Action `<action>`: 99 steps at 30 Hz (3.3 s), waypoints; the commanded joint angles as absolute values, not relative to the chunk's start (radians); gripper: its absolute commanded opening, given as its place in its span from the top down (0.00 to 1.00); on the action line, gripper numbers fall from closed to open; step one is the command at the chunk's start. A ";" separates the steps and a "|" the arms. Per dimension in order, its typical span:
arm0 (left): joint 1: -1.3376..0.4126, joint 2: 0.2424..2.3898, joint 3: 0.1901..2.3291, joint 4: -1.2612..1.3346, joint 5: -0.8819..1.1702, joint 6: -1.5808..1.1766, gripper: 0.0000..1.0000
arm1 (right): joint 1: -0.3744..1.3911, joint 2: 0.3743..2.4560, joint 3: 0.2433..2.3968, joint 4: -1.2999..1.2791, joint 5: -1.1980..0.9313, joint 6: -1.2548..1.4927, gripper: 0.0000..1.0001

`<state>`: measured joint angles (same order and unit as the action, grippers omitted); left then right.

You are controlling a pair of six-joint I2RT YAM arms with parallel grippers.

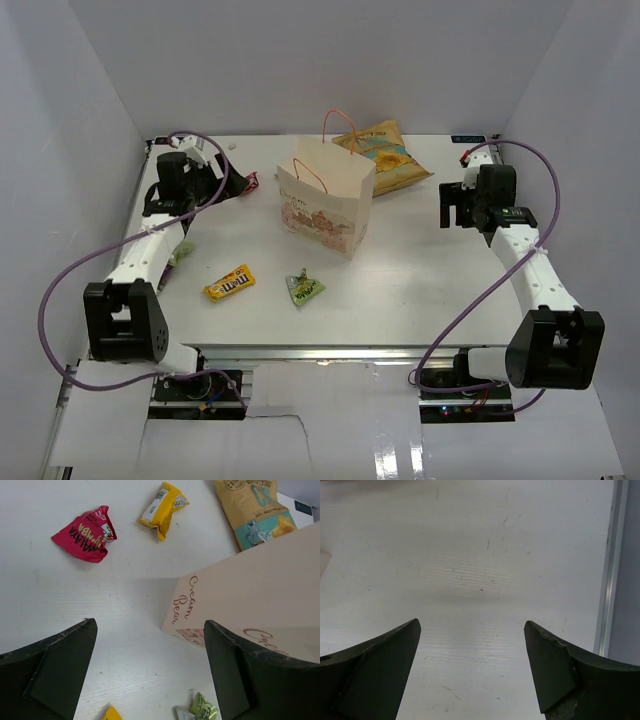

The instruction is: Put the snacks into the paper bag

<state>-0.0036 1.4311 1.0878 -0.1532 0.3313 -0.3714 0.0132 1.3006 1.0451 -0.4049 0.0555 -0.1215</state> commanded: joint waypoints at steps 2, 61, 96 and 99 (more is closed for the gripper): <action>-0.008 1.575 1.225 -0.190 0.354 -0.308 0.02 | 0.012 1.264 1.095 -0.397 -0.138 -0.228 0.10; -0.189 2.096 1.697 -0.106 -0.023 -0.267 0.86 | -0.078 1.301 1.108 -0.658 -0.732 -0.617 0.09; -0.345 1.637 1.513 0.084 0.623 -0.064 0.76 | -0.078 1.238 1.062 -0.595 -0.764 -0.615 0.09; -0.356 1.637 1.505 0.075 0.618 -0.055 0.57 | -0.078 1.247 1.063 -0.529 -0.744 -0.559 0.09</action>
<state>-0.3443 1.6608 1.4704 0.0769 0.5911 -0.0837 -0.0727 1.2579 1.0653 -0.6113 -0.7578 -0.6025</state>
